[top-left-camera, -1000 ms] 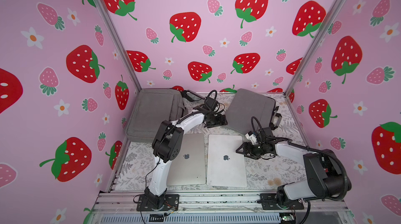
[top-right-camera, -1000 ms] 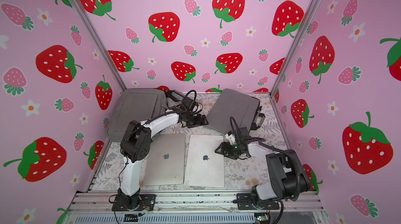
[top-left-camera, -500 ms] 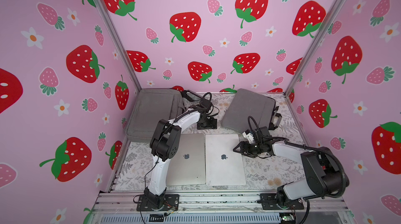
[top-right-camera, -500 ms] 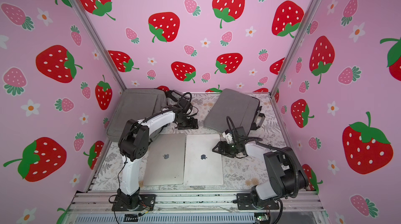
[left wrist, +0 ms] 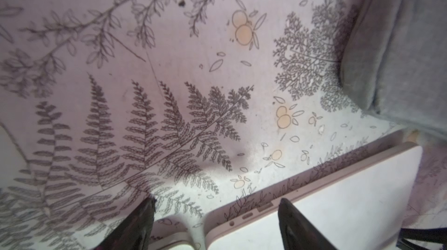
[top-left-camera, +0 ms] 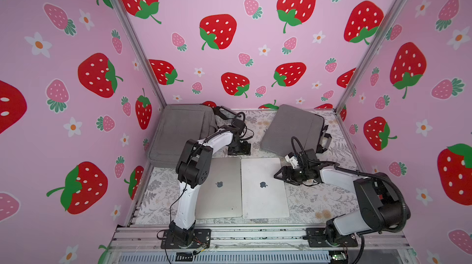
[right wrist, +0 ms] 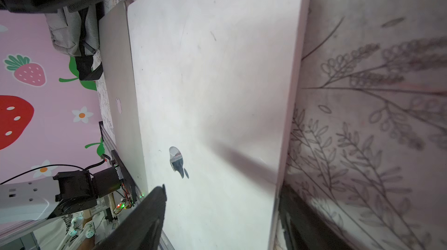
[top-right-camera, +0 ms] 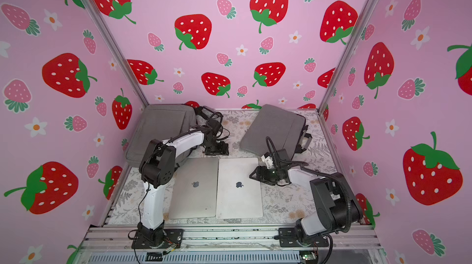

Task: Open the zippered laptop bag and take out the laptop
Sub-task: Adjust the laptop at the center of the board, then pick up the zippered laptop bag from the center of the board.

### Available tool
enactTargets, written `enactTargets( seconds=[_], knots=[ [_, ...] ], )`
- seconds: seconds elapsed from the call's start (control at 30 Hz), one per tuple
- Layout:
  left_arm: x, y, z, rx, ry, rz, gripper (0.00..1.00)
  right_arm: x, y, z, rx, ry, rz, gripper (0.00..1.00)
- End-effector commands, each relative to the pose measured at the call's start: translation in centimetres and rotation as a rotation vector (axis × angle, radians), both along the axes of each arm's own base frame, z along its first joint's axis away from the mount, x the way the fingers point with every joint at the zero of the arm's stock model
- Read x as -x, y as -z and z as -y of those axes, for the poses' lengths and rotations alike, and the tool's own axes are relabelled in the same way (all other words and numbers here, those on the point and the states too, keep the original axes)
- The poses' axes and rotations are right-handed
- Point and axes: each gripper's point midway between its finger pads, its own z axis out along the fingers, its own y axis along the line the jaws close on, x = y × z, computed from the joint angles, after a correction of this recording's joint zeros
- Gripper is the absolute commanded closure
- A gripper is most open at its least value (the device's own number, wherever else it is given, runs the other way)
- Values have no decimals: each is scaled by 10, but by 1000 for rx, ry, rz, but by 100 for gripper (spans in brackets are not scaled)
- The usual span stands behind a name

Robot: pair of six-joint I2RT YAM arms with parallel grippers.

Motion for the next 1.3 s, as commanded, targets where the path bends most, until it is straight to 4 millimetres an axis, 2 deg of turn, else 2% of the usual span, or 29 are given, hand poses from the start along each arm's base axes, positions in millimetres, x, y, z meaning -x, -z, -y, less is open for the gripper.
enactTargets(
  seconds=[0.0,0.13,0.3,0.47,0.8,0.97,1.17,1.27],
  knots=[
    [36,16,2,12,26,-122,18,3,0,9,27,30,-33,24],
    [51,16,5,34,35,-149,19,-13,-15,23,26,82,11,24],
    [60,14,8,50,43,-163,20,-26,-27,36,34,110,41,24],
    [68,10,11,53,48,-174,20,-34,-34,45,35,135,57,24],
    [82,7,4,36,41,-195,21,-55,-44,66,55,203,80,24],
    [60,-15,10,29,60,-121,20,-73,-48,85,87,275,98,23],
    [29,-40,30,69,51,-42,19,-89,-44,132,224,421,103,23],
    [14,-48,38,71,49,-7,19,-96,-42,146,260,449,107,22]
  ],
)
